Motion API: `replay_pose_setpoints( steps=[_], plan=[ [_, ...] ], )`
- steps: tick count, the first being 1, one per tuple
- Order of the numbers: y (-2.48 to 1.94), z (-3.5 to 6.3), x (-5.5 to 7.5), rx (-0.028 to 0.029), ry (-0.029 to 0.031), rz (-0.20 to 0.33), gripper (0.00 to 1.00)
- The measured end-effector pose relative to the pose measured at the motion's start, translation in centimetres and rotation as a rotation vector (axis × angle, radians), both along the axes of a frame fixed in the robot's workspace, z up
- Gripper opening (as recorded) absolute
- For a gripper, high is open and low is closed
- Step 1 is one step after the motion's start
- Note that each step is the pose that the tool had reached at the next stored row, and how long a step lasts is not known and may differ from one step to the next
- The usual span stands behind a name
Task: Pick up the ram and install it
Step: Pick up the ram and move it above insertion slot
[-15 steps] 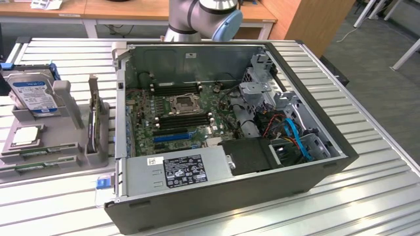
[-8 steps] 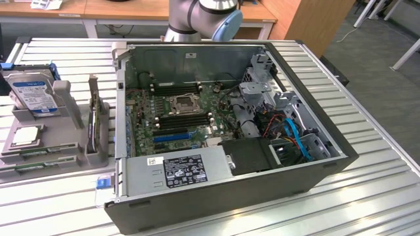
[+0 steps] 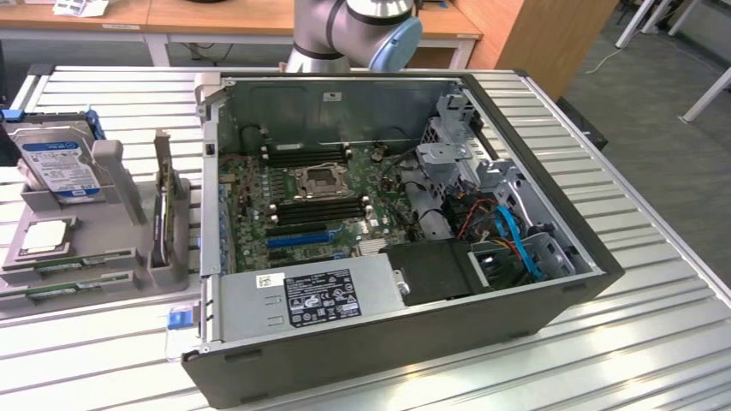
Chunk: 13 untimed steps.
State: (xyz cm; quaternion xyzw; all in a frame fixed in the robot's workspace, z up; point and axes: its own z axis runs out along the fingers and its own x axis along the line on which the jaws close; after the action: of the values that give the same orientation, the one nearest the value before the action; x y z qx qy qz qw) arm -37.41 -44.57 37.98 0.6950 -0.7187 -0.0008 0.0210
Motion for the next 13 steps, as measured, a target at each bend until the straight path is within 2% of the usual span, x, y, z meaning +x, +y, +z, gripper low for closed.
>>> replay_pose_setpoints(
  steps=[3,5,6,13],
  plan=[
    [0.00,-0.02,-0.01,0.0018,-0.0001,0.000,0.10],
    [-0.01,-0.07,-0.02,0.0255,-0.0006,0.000,0.10],
    [0.00,-0.07,-0.03,0.0325,-0.0006,0.000,0.10],
    [0.00,-0.07,-0.03,0.0332,-0.0006,0.000,0.10]
  ],
)
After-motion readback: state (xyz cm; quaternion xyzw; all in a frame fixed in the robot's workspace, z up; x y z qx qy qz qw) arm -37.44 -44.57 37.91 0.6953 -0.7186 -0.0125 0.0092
